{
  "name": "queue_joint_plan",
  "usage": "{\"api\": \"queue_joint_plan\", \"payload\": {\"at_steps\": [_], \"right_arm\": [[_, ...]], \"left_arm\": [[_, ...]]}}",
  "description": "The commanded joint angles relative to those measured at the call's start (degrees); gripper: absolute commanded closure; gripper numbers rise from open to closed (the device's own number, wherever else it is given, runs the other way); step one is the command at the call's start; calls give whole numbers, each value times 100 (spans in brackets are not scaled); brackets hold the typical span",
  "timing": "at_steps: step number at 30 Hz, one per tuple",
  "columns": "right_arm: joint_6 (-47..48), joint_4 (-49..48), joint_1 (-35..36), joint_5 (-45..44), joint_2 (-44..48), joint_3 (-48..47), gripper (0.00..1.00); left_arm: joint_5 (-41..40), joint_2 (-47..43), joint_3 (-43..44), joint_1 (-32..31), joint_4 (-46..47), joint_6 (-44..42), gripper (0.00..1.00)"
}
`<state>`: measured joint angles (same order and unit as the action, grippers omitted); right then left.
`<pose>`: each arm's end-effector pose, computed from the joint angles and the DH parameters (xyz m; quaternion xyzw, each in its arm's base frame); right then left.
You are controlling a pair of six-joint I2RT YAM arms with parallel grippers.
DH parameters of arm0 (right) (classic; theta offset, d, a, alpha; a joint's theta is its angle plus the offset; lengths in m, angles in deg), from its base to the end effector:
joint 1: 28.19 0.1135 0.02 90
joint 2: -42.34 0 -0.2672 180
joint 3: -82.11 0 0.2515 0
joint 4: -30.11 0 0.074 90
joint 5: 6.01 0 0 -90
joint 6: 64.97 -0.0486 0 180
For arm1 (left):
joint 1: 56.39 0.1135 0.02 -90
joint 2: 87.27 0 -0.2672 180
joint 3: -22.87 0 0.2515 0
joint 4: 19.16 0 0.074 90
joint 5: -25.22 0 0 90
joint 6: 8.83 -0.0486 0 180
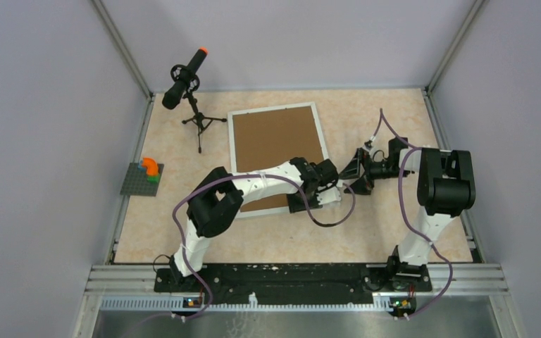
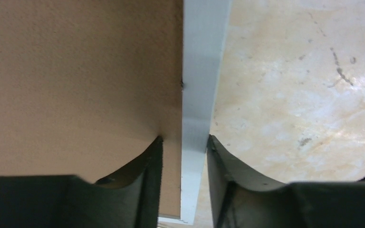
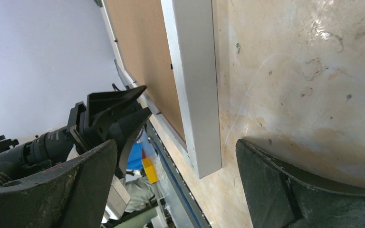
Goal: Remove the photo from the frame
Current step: Turn over the photo frame at the center of the board.
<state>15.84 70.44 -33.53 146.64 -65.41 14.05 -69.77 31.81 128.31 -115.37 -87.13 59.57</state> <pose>0.3144 0.0140 0.1125 0.0628 0.8499 0.5201 0.0569 0.2160 -0.3510 0.1666 0.6419 0.7621 0.0177 0.0831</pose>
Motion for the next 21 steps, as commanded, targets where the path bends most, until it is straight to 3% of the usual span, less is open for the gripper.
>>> {"api": "queue_joint_plan", "payload": {"at_steps": [1,5,6,10,15,21], "right_arm": [[245,-155,33,-677,7,113,6],[322,-81,33,-692,-19,105,6],[371,-46,33,-705,-46,89,6],[746,333,33,-738,-328,-95,6],[1250,773,33,-642,-693,-293,6],[1156,743,241,327,-792,-354,15]], "left_arm": [[375,108,-66,-21,-34,244,67],[461,158,683,-10,-323,206,97],[553,146,885,3,-391,194,100],[830,69,1581,68,-676,92,100],[924,-133,1743,107,-770,-84,100],[976,-141,1764,115,-683,-154,100]]}}
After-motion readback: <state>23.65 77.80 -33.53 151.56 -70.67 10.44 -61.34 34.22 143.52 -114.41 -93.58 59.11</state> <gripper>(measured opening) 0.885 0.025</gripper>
